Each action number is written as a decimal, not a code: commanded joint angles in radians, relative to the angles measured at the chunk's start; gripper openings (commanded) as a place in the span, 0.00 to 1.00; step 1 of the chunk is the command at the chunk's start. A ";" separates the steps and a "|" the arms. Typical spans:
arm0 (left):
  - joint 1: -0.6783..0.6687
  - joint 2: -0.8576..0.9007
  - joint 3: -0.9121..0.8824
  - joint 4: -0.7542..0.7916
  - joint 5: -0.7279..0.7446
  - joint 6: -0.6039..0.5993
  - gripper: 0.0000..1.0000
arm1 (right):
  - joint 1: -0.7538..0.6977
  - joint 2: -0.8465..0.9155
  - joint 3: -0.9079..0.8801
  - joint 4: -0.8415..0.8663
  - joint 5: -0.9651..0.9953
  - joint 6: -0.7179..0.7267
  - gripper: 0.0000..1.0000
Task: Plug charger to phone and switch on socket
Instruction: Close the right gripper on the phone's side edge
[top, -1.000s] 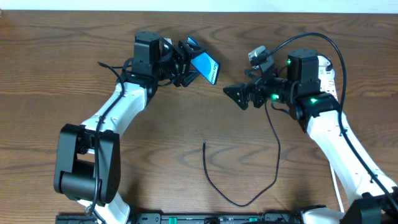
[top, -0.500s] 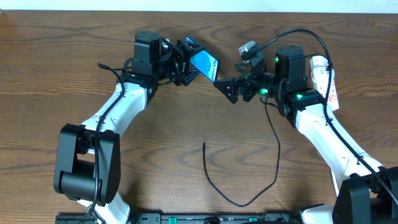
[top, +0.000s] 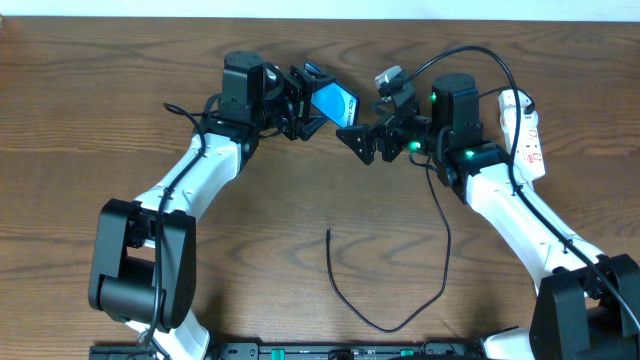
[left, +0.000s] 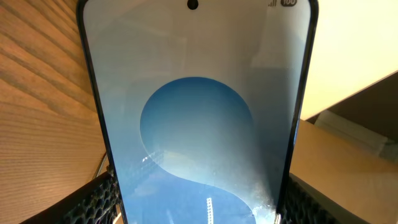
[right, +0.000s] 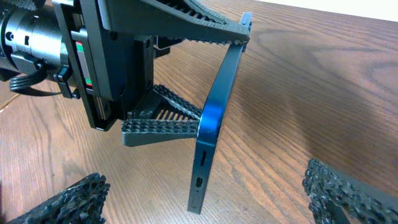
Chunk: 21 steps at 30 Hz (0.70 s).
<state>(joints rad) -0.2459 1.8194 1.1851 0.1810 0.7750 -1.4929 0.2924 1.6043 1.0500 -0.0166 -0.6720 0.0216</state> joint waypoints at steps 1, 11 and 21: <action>-0.003 -0.021 0.027 0.013 0.001 -0.006 0.07 | 0.006 0.000 0.018 0.006 0.016 0.042 0.99; -0.047 -0.021 0.027 0.016 -0.002 -0.025 0.07 | 0.011 0.000 0.018 0.014 0.098 0.113 0.99; -0.109 -0.021 0.027 0.047 -0.002 -0.055 0.07 | 0.011 0.000 0.018 0.014 0.167 0.177 0.98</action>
<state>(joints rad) -0.3325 1.8194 1.1851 0.2096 0.7712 -1.5238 0.2962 1.6043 1.0500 -0.0048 -0.5278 0.1719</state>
